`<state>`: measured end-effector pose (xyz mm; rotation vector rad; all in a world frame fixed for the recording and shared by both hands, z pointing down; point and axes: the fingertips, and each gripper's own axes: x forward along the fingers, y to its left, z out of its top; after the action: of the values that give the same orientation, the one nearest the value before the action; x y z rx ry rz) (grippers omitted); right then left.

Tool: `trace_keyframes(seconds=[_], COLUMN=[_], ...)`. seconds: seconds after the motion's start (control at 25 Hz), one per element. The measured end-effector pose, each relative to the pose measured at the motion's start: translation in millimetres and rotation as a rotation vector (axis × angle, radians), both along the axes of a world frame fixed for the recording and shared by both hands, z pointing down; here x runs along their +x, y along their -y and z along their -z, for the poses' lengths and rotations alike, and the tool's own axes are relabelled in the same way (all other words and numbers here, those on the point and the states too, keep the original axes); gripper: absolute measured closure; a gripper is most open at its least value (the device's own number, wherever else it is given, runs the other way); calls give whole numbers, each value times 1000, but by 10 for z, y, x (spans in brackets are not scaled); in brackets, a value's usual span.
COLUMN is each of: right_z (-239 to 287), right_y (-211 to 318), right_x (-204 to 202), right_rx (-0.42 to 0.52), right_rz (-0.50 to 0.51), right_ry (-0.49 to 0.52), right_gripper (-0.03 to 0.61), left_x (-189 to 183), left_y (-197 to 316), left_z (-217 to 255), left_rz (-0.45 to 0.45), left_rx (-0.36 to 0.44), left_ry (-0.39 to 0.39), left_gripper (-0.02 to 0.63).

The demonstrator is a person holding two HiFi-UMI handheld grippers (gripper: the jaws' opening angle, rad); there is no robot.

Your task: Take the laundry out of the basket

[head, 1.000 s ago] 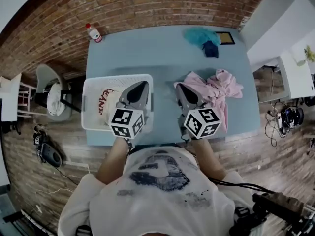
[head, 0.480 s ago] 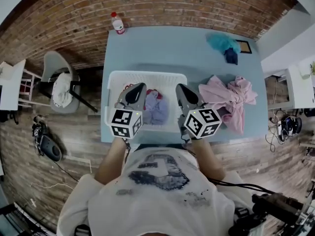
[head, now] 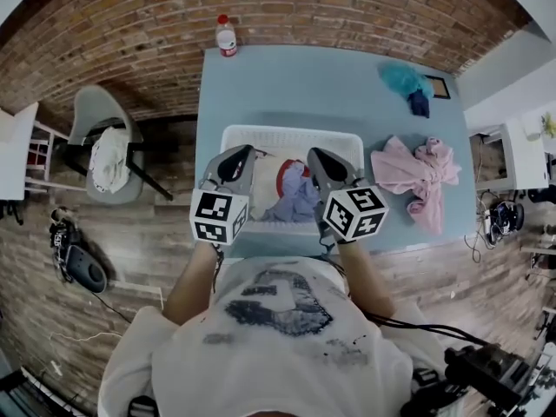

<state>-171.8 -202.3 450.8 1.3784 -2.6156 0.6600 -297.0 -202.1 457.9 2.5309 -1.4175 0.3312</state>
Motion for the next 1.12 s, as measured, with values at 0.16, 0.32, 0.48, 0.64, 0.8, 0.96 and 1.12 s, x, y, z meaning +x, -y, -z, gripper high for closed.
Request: trace_keyframes(seconds=[0.16,0.32,0.48,0.64,0.8,0.96,1.12], right_z=[-158,-282,-403,-500,-687,-956,-1269], right_y=[22,42,98,162,202,190,117], right_x=[-140,-160,-230,-278,-347,-419,-570], right_rx=[-53,-102,-144,-170,-214,-268,-342], right_rz=[3,-4,16,41,93,167,277], right_ry=[-44,-76,-111,-147,-190,-245,-257], right_gripper=[580,580,580,577,525,465,284], left_x=[-141,-186,-247,-316,-373,-392,-393], left_y=[48,79,106,168,229,263,300], left_z=[-13,-66,-83,-89,-91,-125,-143], left_rz=[-12,-38,-60,-57,-42,-43,-49], left_rx=[9,-7,-10,-5,3,-2,-7], left_ry=[-3,-2,26,31,41,38,32], left_gripper=[623,623,623,623,623,623,623])
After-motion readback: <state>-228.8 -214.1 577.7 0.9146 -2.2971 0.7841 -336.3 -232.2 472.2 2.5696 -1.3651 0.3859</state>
